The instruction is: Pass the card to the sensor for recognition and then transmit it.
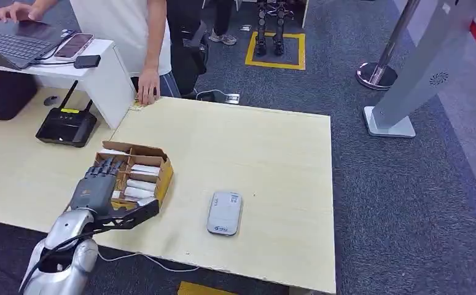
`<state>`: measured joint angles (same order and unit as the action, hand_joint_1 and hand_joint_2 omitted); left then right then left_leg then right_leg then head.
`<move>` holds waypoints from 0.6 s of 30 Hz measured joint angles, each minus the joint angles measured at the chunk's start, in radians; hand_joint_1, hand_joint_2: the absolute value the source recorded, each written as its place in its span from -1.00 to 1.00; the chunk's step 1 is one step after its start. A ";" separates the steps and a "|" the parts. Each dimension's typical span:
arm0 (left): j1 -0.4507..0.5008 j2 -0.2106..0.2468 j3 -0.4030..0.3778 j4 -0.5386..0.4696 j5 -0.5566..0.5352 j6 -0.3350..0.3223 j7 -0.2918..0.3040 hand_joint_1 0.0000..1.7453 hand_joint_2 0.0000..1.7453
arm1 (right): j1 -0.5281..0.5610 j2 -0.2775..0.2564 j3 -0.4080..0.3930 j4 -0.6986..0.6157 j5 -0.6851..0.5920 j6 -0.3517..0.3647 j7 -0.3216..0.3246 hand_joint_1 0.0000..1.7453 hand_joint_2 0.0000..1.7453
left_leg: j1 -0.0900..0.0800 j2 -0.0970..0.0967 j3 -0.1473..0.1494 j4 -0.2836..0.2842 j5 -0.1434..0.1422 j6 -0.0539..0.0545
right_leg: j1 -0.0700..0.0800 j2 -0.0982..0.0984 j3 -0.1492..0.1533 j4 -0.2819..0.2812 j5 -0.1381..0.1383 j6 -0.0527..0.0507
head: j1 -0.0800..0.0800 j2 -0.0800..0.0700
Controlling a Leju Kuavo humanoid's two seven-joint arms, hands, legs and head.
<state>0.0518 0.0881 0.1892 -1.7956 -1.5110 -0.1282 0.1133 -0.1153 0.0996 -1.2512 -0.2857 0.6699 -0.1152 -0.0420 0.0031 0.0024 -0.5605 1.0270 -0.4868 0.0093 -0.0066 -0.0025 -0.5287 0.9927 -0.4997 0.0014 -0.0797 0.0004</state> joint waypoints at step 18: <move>-0.039 -0.027 0.002 0.047 0.013 -0.008 -0.063 -1.00 1.00 | -0.001 -0.001 0.002 0.000 0.001 0.006 -0.002 -1.00 -1.00 | 0.000 0.000 0.000 0.000 0.000 0.000 | 0.000 0.000 0.000 0.000 0.000 0.000 | 0.000 0.000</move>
<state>0.0124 0.0607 0.1908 -1.7483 -1.4984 -0.1358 0.0507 -0.1159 0.0984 -1.2493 -0.2857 0.6710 -0.1087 -0.0435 0.0031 0.0025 -0.5603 1.0271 -0.4867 0.0093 -0.0066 -0.0024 -0.5288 0.9927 -0.4997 0.0014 -0.0793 0.0004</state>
